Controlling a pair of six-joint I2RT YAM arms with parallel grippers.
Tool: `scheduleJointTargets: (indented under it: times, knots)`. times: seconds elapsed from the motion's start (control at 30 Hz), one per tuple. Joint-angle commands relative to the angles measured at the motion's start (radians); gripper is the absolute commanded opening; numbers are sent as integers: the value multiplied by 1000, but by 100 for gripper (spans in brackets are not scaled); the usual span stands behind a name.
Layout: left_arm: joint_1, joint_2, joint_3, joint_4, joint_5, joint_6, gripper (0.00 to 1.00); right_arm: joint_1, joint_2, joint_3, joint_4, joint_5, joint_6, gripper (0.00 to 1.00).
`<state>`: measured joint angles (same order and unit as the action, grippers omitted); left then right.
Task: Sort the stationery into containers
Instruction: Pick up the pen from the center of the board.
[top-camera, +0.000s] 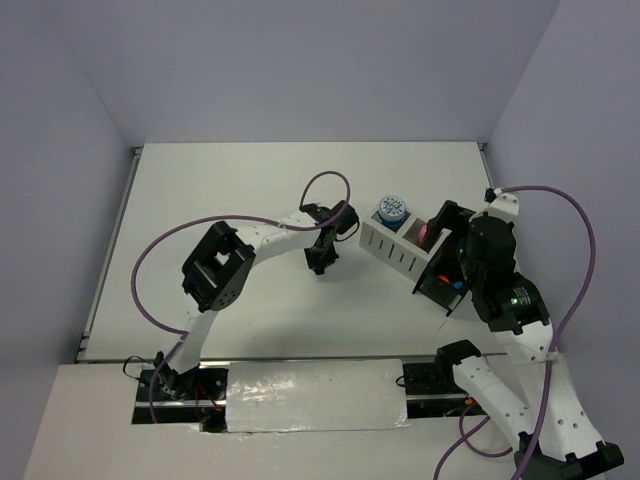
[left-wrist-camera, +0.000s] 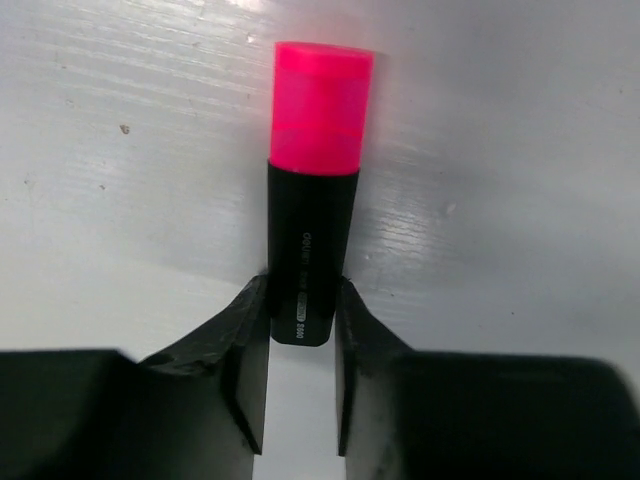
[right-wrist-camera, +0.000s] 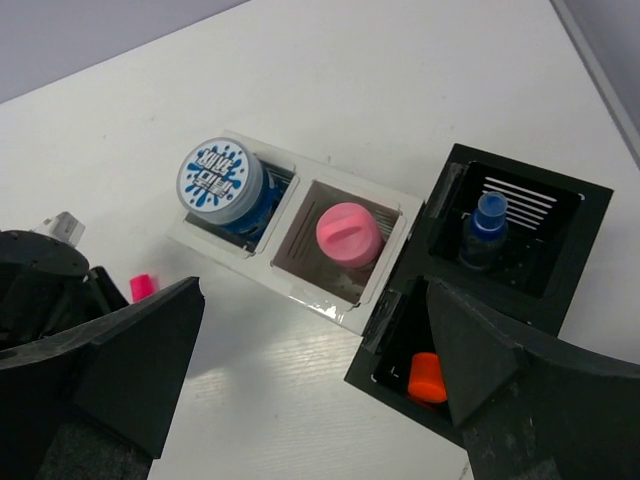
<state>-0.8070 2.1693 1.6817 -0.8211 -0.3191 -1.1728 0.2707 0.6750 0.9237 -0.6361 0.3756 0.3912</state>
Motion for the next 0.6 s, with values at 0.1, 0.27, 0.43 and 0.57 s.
scheduleJointTargets:
  times: [0.1,0.27,0.43,0.57]
  knots:
    - [-14,-113,-232,141,54,62,0,4,3,21,101,-168,-6,100]
    - [-58,-452,-465,435,58,336,0,4,27,7,182,-369,50,100]
    - [-86,-742,-632,701,270,510,0,118,118,-13,274,-448,202,100]
    - [-96,-864,-694,812,350,559,0,277,210,20,320,-382,256,100]
